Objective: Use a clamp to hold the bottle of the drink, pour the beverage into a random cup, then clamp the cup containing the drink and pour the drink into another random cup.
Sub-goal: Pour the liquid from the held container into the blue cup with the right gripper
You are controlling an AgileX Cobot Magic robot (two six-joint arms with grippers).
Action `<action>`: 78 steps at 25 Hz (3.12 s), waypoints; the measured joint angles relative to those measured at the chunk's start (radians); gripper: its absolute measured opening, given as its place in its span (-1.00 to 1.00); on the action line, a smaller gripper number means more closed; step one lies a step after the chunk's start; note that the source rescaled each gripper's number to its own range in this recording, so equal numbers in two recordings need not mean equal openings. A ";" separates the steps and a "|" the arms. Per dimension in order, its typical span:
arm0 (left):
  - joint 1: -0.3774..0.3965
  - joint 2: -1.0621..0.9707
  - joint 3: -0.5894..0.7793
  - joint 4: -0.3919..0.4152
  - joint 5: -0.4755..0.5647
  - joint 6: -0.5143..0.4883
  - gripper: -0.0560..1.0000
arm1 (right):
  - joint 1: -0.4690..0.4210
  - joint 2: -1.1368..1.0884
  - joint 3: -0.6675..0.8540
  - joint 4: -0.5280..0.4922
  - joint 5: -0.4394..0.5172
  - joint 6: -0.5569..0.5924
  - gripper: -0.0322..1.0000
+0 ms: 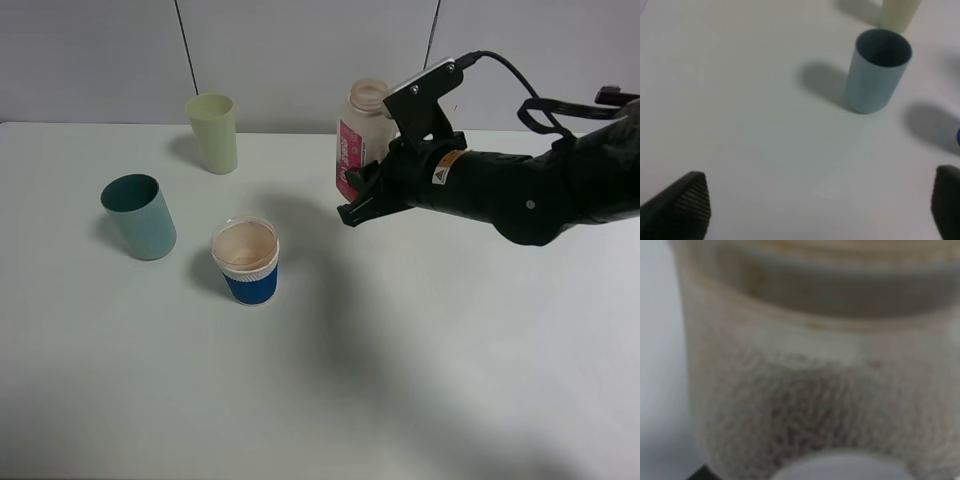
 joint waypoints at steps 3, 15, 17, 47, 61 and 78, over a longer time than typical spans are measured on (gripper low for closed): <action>0.000 0.000 0.000 0.000 0.000 0.000 0.36 | 0.001 0.000 -0.054 -0.005 0.067 0.000 -0.93; 0.000 0.000 0.000 0.000 0.000 0.000 0.36 | 0.035 0.000 -0.193 -0.009 0.308 -0.081 -0.93; 0.000 0.000 0.000 0.000 0.000 0.000 0.36 | 0.043 0.000 -0.198 -0.025 0.340 -0.105 -0.93; 0.000 0.000 0.000 0.000 0.000 0.000 0.36 | 0.092 0.001 -0.336 -0.477 0.734 -0.111 -0.93; 0.000 0.000 0.000 0.000 0.000 0.000 0.36 | 0.117 0.102 -0.468 -0.607 0.856 -0.111 -0.93; 0.000 0.000 0.000 0.000 0.000 0.000 0.36 | 0.160 0.187 -0.525 -0.682 0.942 -0.158 -0.93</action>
